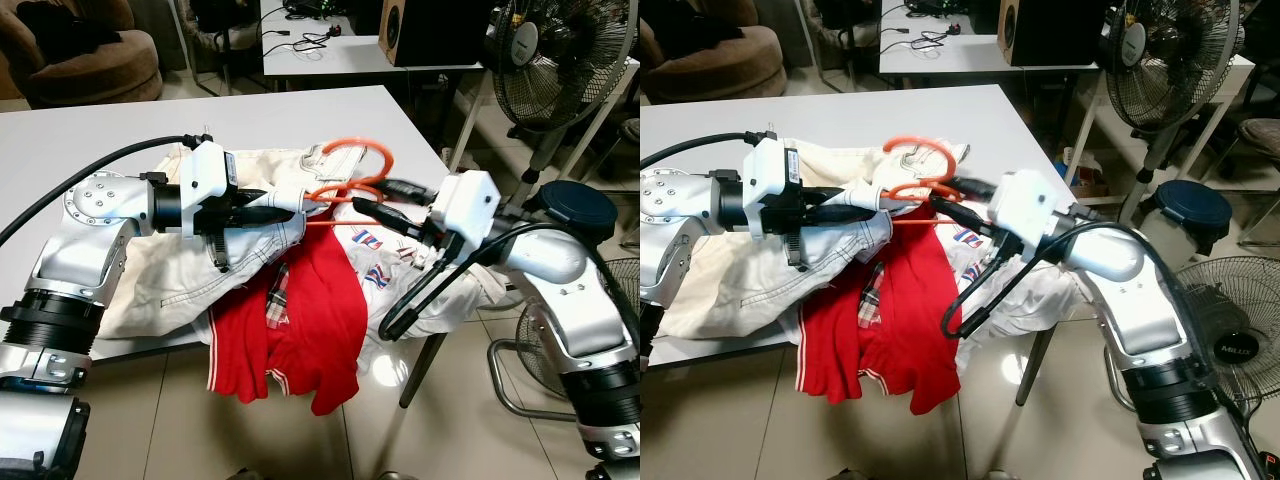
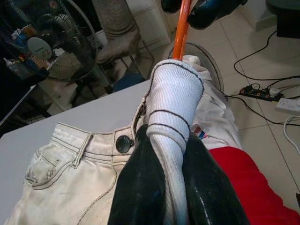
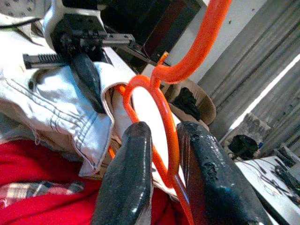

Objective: Hang hanger

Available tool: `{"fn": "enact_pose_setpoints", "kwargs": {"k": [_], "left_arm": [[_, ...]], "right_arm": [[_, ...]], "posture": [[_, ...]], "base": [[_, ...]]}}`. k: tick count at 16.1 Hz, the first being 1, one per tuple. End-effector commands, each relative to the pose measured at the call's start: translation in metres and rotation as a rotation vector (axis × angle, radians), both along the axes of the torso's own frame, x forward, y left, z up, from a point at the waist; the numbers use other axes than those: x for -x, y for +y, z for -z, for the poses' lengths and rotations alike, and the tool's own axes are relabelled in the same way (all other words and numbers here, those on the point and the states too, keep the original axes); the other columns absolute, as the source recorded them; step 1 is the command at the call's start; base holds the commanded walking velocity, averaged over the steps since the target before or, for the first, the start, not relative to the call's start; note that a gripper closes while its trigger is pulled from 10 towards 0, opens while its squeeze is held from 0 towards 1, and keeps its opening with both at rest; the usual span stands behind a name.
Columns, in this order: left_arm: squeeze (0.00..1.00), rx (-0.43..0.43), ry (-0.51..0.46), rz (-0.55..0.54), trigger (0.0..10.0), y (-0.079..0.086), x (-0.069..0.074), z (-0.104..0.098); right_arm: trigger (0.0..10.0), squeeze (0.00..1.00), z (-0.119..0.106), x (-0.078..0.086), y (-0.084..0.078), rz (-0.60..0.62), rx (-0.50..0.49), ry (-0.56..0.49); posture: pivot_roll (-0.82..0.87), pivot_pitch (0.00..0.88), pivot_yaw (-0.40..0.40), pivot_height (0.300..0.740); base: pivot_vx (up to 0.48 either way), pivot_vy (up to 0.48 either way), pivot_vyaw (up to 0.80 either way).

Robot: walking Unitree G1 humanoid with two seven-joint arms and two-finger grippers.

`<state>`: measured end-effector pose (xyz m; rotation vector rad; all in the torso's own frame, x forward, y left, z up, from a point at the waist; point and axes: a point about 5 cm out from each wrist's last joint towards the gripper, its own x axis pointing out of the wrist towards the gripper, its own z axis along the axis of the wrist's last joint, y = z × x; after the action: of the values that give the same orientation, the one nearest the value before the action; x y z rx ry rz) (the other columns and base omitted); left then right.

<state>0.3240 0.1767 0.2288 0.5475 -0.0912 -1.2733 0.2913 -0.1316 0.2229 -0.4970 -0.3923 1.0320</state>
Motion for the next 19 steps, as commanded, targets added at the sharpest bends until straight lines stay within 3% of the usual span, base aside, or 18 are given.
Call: {"fn": "enact_pose_setpoints", "kwargs": {"k": [1,2,3,4,5,7,8,10,11,12,13,14,15,17,19], "left_arm": [[0.0,0.052,-0.063,0.007,0.0,0.003,-0.001,-0.02],[0.0,0.063,-0.069,-0.001,0.0,0.003,-0.001,-0.021],[0.0,0.07,-0.076,-0.017,0.0,0.005,-0.002,-0.022],[0.0,0.075,-0.084,-0.035,0.0,0.006,-0.003,-0.023],[0.0,0.108,-0.108,-0.122,0.0,0.012,-0.009,-0.026],[0.0,0.181,-0.126,-0.285,0.0,0.022,-0.021,-0.03],[0.0,0.309,-0.123,-0.416,0.0,0.029,-0.03,-0.041],[0.0,0.453,-0.163,-0.631,0.0,0.047,-0.042,-0.062],[0.0,0.498,-0.172,-0.706,0.0,0.055,-0.045,-0.068],[0.0,0.538,-0.231,-0.86,0.0,0.071,-0.049,-0.08],[0.0,0.541,-0.261,-0.913,0.0,0.076,-0.049,-0.084],[0.0,0.541,-0.375,-1.043,0.0,0.095,-0.046,-0.107],[0.0,0.553,-0.404,-1.076,0.0,0.1,-0.045,-0.114],[0.0,0.5,-0.645,-1.254,0.0,0.135,-0.025,-0.159],[0.0,0.486,-0.739,-1.346,0.0,0.157,-0.009,-0.182]], "right_arm": [[10.0,1.0,-0.014,-0.005,-0.02,0.077,-0.006,-0.039],[10.0,1.0,-0.026,-0.006,-0.031,0.116,-0.034,-0.064],[10.0,0.8,-0.038,-0.005,-0.038,0.143,-0.084,-0.081],[10.0,0.37,-0.044,-0.003,-0.041,0.158,-0.114,-0.094],[10.0,0.0,-0.065,0.003,-0.044,0.186,-0.234,-0.136],[10.0,0.0,-0.086,0.016,-0.04,0.201,-0.376,-0.17],[10.0,0.0,-0.091,0.027,-0.033,0.201,-0.47,-0.159],[10.0,0.0,-0.078,0.04,-0.016,0.206,-0.483,-0.104],[10.0,0.0,-0.073,0.042,-0.012,0.217,-0.492,-0.074],[10.0,0.0,-0.067,0.045,-0.007,0.246,-0.517,-0.018],[10.0,0.0,-0.064,0.045,-0.005,0.259,-0.522,-0.002],[10.0,0.0,-0.056,0.045,0.002,0.281,-0.513,0.065],[10.0,0.0,-0.054,0.046,0.003,0.287,-0.509,0.083],[10.0,0.0,-0.045,0.047,0.007,0.333,-0.506,0.135],[10.0,0.0,-0.044,0.048,0.013,0.345,-0.533,0.156]], "posture": [[-0.19,0.0,0.027,0.74],[-0.19,0.0,0.027,0.74],[-0.19,0.0,0.028,0.74],[-0.18,0.0,0.028,0.74],[-0.18,0.0,0.03,0.74],[-0.19,0.0,0.041,0.74],[-0.19,0.0,0.046,0.74],[-0.19,0.0,0.055,0.74],[-0.19,0.0,0.059,0.74],[-0.19,0.0,0.066,0.74],[-0.19,0.0,0.068,0.74],[-0.19,0.0,0.069,0.74],[-0.19,0.0,0.069,0.74],[-0.18,0.0,0.063,0.74],[-0.17,0.0,0.06,0.74]], "base": [[0.0,0.0,0.0],[0.0,0.0,0.0],[0.0,0.0,0.0],[0.0,0.0,0.0],[0.0,0.0,0.0],[0.0,0.0,0.0],[0.0,0.0,0.0],[0.0,0.0,0.0],[0.0,0.0,0.0],[0.0,0.0,0.0],[0.0,0.0,0.0],[0.0,0.0,0.0],[0.0,0.0,0.0],[0.0,0.0,0.0],[0.0,0.0,0.0]]}}
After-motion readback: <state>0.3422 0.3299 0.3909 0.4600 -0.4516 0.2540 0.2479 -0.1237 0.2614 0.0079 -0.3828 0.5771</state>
